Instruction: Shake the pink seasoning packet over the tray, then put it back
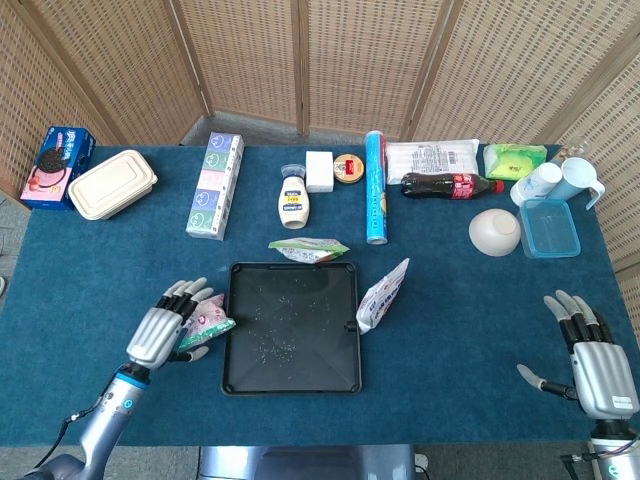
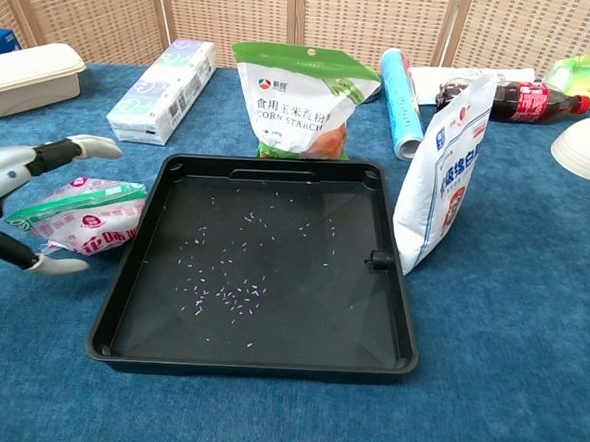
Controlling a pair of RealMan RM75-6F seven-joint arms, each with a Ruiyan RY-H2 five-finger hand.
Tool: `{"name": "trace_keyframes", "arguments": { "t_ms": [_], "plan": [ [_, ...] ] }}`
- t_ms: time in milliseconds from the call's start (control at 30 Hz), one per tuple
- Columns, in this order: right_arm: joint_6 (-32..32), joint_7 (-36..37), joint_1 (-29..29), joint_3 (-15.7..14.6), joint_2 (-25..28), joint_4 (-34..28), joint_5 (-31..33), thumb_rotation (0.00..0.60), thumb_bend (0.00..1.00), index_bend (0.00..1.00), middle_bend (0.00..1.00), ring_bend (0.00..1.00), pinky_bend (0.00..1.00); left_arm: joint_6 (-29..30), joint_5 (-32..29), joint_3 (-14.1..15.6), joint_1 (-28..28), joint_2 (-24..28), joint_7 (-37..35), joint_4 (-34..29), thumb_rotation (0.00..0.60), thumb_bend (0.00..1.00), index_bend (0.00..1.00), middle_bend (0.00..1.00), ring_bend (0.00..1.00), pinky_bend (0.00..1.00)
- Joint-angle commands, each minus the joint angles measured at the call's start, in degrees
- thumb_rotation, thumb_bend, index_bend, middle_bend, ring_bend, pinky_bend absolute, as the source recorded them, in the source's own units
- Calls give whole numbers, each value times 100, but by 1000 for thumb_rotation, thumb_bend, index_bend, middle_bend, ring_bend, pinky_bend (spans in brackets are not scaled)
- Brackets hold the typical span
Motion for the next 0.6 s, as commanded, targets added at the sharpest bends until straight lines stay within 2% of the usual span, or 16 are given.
{"name": "trace_keyframes", "arguments": {
  "t_ms": [33,100,200,267,367,467,600],
  "plan": [
    [-8,7,6,-3,-1,11,-8,465,0,0,0,43,86,-74,-67,-63,-87,-88,-20,54,600,29,67,0,0,79],
    [-22,45,10,-18,3,7,-27,465,0,0,0,43,86,-127,-89,-81,-144,-151,-2,91,600,32,77,0,0,93],
    [-70,115,20,-31,26,1,-10,462,0,0,0,43,86,-145,-112,-106,-209,-261,94,121,600,48,204,72,60,181],
    [-75,134,22,-29,37,1,-3,462,0,0,0,44,86,-75,-168,-153,-196,-339,180,138,600,93,381,228,196,300],
    [-64,151,19,-30,49,-3,-14,462,0,0,0,45,86,122,-228,-242,-156,-475,381,225,600,143,554,387,331,401],
    [-49,169,13,-35,61,-13,-28,465,0,0,0,45,86,290,-309,-298,-93,-555,567,285,600,185,663,544,474,512],
    [-41,159,9,-34,66,-27,-24,459,0,0,0,46,86,538,-277,-310,-32,-609,698,406,600,235,718,651,577,590]
  ]
}}
